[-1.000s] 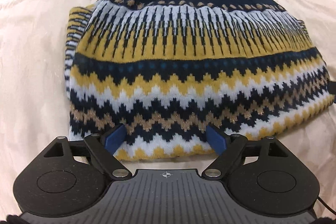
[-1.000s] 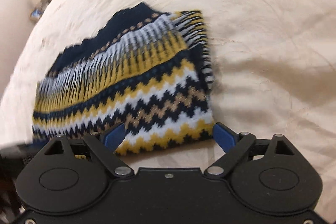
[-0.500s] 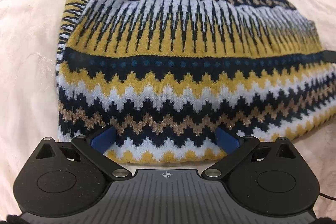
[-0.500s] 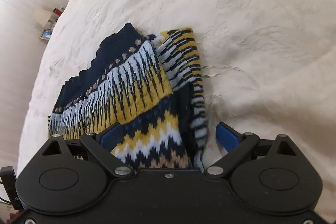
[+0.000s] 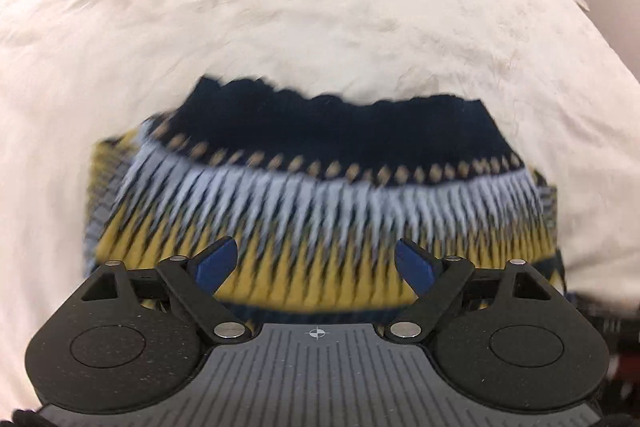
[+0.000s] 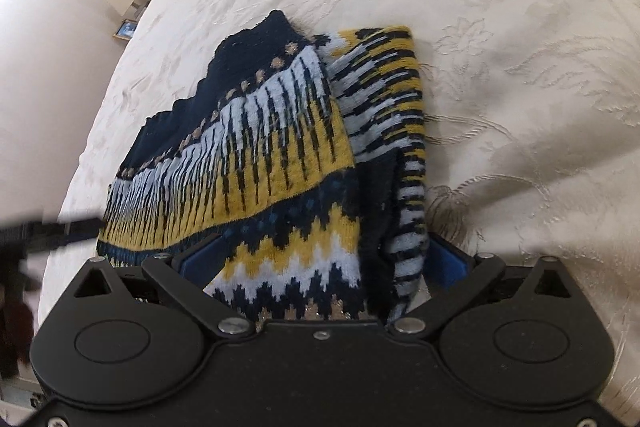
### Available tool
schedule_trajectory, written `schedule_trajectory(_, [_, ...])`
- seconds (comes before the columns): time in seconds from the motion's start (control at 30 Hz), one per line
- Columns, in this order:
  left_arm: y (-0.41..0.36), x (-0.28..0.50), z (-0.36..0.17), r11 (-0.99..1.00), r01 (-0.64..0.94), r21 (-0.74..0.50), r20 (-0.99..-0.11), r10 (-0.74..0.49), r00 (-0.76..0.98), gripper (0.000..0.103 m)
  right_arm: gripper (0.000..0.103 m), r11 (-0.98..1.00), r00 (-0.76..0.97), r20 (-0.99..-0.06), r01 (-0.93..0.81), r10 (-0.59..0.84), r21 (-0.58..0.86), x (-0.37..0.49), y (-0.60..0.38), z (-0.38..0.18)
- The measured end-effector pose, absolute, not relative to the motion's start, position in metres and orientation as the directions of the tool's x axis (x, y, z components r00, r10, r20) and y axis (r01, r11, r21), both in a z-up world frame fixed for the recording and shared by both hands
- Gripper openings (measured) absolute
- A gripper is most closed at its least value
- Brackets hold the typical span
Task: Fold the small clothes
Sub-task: 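Press and smooth the folded sweater flat with both grippers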
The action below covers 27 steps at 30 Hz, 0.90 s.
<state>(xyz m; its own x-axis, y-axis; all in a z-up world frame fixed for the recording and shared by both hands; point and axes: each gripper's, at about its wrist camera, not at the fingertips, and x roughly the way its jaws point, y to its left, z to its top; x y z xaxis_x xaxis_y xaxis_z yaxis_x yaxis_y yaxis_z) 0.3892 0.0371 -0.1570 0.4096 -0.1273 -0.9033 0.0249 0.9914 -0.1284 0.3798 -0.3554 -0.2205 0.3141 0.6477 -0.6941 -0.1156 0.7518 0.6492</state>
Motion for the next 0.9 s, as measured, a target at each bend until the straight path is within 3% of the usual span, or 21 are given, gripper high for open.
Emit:
schedule_trajectory(0.27, [0.009, 0.431, -0.212, 0.999, 0.043, -0.009, -0.959, -0.020, 0.282, 0.087, 0.103, 0.706, 0.296, -0.656, -0.103, 0.694, 0.701, 0.382, -0.368, -0.225])
schedule_trajectory(0.43, [0.003, 0.438, -0.233, 0.998, 0.058, 0.035, -0.968, 0.019, 0.250, 0.100, 0.103, 0.681, 0.292, -0.633, -0.100, 0.717, 0.726, 0.383, -0.374, -0.228])
schedule_trajectory(0.67, [0.005, 0.436, -0.234, 0.998, 0.054, 0.034, -0.970, 0.019, 0.244, 0.100, 0.103, 0.670, 0.299, -0.619, -0.108, 0.726, 0.734, 0.383, -0.377, -0.230])
schedule_trajectory(0.9, [0.017, 0.414, -0.208, 0.999, 0.030, -0.018, -0.966, -0.025, 0.258, 0.093, 0.103, 0.672, 0.302, -0.619, -0.110, 0.725, 0.733, 0.381, -0.377, -0.229])
